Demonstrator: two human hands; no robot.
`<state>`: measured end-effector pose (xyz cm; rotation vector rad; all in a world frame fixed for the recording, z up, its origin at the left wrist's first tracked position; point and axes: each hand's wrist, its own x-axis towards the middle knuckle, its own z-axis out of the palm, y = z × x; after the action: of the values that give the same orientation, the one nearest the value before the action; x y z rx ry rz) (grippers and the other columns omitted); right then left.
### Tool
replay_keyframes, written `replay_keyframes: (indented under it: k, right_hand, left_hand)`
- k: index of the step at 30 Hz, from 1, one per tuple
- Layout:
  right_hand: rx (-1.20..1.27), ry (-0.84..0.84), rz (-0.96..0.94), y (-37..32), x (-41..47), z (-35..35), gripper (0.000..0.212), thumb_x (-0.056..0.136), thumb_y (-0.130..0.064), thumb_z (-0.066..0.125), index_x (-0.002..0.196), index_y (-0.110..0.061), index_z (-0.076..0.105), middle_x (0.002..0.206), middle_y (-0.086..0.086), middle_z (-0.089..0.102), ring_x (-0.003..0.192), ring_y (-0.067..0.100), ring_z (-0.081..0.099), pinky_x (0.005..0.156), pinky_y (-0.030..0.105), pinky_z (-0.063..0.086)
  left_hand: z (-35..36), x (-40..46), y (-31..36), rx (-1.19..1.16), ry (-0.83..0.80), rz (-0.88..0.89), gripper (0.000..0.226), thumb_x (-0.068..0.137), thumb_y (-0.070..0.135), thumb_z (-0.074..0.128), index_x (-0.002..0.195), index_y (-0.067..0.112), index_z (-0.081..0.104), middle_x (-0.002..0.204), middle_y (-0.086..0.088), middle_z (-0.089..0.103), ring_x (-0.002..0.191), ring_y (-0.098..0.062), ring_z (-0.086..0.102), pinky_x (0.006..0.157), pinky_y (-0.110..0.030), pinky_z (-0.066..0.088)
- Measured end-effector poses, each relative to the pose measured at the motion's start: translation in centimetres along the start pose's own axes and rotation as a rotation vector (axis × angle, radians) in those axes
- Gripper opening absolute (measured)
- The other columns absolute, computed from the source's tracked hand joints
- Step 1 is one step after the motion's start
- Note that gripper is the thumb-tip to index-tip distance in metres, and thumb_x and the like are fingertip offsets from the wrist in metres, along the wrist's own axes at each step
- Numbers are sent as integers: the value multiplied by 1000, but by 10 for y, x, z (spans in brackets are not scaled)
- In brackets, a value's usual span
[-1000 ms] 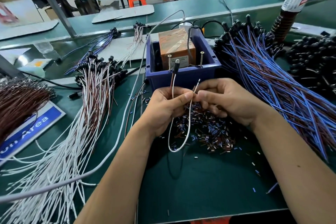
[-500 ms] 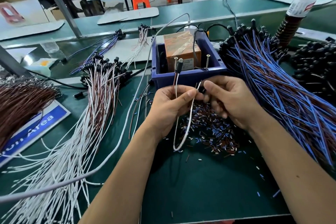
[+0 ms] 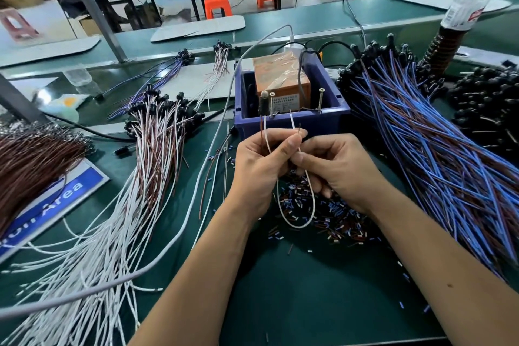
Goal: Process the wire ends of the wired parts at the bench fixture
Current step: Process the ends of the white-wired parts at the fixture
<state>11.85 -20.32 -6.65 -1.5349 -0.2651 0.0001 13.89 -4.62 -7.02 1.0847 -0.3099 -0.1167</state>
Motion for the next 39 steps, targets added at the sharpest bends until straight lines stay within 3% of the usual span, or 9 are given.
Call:
replay_keyframes:
  k: [5, 9, 12, 16, 19, 25, 31, 35, 39]
  right_hand:
    - [31, 62, -106, -3, -3, 1, 13, 93, -13, 73, 86, -1, 72, 63, 8, 64, 35, 12, 49, 31, 18, 35]
    - [120, 155, -152, -4, -1, -1, 9, 89, -19, 75, 85, -11, 75, 67, 11, 65, 37, 13, 49, 32, 18, 34]
    - [154, 169, -164, -4, 0, -2, 7, 90, -18, 75, 84, -14, 76, 67, 10, 66, 37, 12, 50, 32, 17, 34]
    - [161, 179, -185, -3, 0, -3, 8, 90, -21, 75, 84, -15, 76, 68, 8, 65, 37, 11, 49, 32, 17, 33]
    - [179, 205, -186, -3, 1, -6, 10, 89, -21, 75, 86, -11, 75, 66, 6, 64, 36, 10, 49, 31, 17, 33]
    - [156, 213, -172, -4, 1, -5, 10, 88, -24, 75, 83, -15, 77, 66, 7, 64, 37, 11, 48, 31, 16, 32]
    - [190, 249, -133, -7, 0, -3, 25, 93, -32, 69, 81, -12, 77, 64, 9, 65, 33, 12, 46, 31, 16, 30]
    - [203, 200, -89, -4, -2, -1, 34, 103, -25, 59, 79, -8, 76, 63, 13, 64, 32, 14, 48, 33, 16, 31]
    - [196, 164, -29, -4, -2, 2, 39, 106, -20, 55, 75, -11, 76, 62, 12, 64, 32, 13, 48, 31, 14, 29]
  left_hand:
    - [6, 0, 0, 29, 48, 76, 11, 92, 14, 68, 90, 6, 76, 69, -5, 65, 57, -16, 54, 59, -31, 48]
    - [9, 0, 5, 26, 149, 90, 40, 104, 34, 53, 80, 15, 80, 71, -7, 57, 56, -9, 45, 57, -22, 36]
    - [11, -2, 6, 90, 163, 130, 42, 108, 30, 50, 80, 15, 77, 70, -8, 54, 56, -12, 44, 56, -25, 33]
    - [13, -4, 1, 386, 101, 256, 5, 94, 9, 68, 93, 6, 72, 68, -5, 63, 61, -17, 52, 60, -27, 47]
    - [14, -3, -2, 512, 70, 303, 11, 90, 3, 75, 100, 7, 74, 82, -5, 74, 67, -33, 58, 66, -39, 52]
    - [11, -3, -1, 685, 48, 480, 15, 90, 0, 74, 101, 10, 75, 86, 4, 76, 80, -18, 74, 69, -33, 59]
    - [13, -8, -2, 826, 398, 734, 10, 96, 5, 69, 101, 10, 76, 87, 4, 69, 79, -12, 66, 69, -21, 49]
    - [10, -5, 1, 732, 615, 697, 11, 98, 11, 65, 104, 10, 75, 83, 3, 68, 73, -15, 64, 66, -26, 50]
    - [13, -6, 3, 710, 686, 621, 16, 96, 13, 64, 106, 10, 76, 87, 3, 72, 78, -12, 67, 72, -31, 56]
